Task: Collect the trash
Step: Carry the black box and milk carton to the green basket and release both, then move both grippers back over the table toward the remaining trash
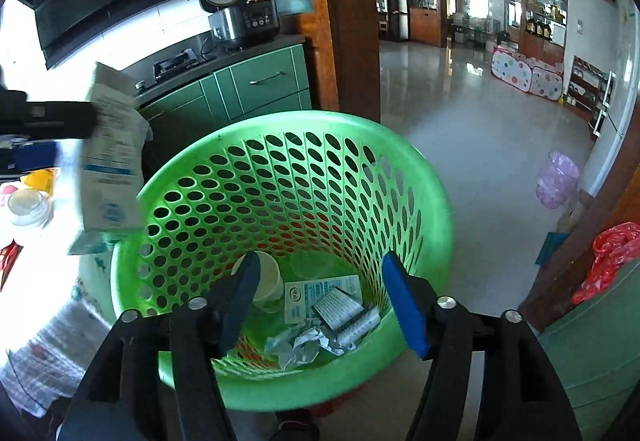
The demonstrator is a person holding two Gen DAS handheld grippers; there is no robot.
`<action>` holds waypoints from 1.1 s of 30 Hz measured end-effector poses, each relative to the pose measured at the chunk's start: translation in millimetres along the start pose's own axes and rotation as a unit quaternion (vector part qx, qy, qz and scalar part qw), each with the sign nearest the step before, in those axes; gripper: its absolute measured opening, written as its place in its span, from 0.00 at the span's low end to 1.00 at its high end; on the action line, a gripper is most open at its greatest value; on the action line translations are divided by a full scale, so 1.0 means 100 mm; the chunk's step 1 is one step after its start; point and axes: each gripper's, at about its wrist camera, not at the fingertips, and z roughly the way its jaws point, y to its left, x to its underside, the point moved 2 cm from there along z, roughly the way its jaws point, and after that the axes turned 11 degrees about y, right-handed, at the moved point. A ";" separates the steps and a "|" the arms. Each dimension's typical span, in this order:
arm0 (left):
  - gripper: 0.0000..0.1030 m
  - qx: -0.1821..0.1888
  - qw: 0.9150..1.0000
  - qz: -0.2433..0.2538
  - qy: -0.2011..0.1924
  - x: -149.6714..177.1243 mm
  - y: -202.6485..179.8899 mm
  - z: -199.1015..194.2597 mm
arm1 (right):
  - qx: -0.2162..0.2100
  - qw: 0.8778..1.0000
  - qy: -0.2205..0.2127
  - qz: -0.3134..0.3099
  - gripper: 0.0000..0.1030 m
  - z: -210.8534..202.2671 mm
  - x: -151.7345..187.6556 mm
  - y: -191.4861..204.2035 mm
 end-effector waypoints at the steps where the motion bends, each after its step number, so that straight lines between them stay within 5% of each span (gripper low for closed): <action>1: 0.69 -0.002 1.000 0.005 0.004 -0.01 -0.03 0.05 | 0.000 1.000 -0.003 -0.001 0.64 -0.02 0.02 0.00; 16: 0.77 -0.018 0.999 0.046 0.012 0.02 -0.17 0.17 | -0.014 1.000 -0.008 0.000 0.70 -0.16 0.15 0.06; 33: 0.77 -0.077 0.996 0.013 -0.054 0.45 0.41 -0.79 | -0.035 0.998 -0.032 -0.040 0.77 -0.57 0.17 0.50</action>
